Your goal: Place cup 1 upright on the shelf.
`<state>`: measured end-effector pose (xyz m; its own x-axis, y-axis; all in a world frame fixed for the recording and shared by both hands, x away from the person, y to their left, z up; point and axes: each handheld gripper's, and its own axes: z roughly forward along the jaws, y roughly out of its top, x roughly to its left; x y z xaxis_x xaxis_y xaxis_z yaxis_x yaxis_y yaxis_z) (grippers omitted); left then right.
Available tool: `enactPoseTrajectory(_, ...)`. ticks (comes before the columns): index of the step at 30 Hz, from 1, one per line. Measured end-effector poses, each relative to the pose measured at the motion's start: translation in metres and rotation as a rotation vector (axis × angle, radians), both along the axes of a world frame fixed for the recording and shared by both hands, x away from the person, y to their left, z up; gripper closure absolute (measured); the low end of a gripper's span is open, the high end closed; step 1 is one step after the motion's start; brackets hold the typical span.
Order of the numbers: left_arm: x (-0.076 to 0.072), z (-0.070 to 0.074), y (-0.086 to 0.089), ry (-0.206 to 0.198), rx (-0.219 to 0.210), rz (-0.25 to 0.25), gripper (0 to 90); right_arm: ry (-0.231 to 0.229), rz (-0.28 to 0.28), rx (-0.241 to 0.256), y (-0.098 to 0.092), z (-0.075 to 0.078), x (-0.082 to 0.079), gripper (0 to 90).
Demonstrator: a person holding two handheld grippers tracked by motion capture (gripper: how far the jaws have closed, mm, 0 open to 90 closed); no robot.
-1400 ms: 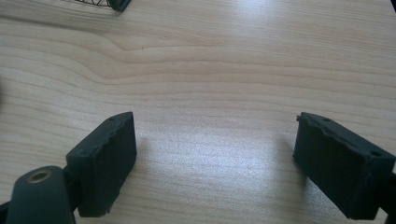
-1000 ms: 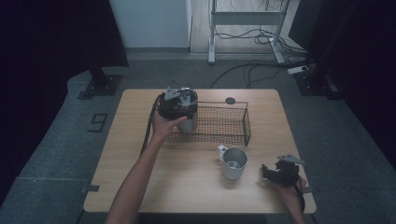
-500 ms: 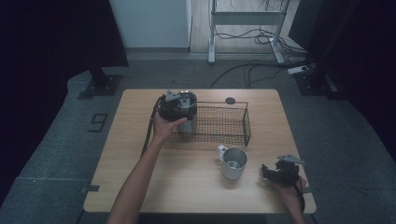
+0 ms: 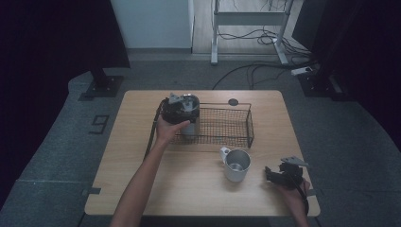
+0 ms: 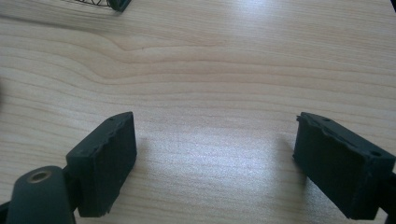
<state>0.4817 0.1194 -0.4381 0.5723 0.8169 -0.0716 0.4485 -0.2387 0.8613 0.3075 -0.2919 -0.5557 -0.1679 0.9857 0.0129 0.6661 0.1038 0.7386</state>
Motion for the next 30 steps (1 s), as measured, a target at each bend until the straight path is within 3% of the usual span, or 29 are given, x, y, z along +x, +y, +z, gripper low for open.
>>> enactPoseTrajectory(14,0.002,-0.016,-0.001,0.021,0.019,0.010,4.0,0.000,0.000,0.000,0.000,0.000,0.000,12.8)
enactPoseTrajectory(30,-0.004,-0.019,0.001,0.012,0.019,-0.006,3.3,0.000,0.000,0.000,0.000,0.000,0.000,12.9)
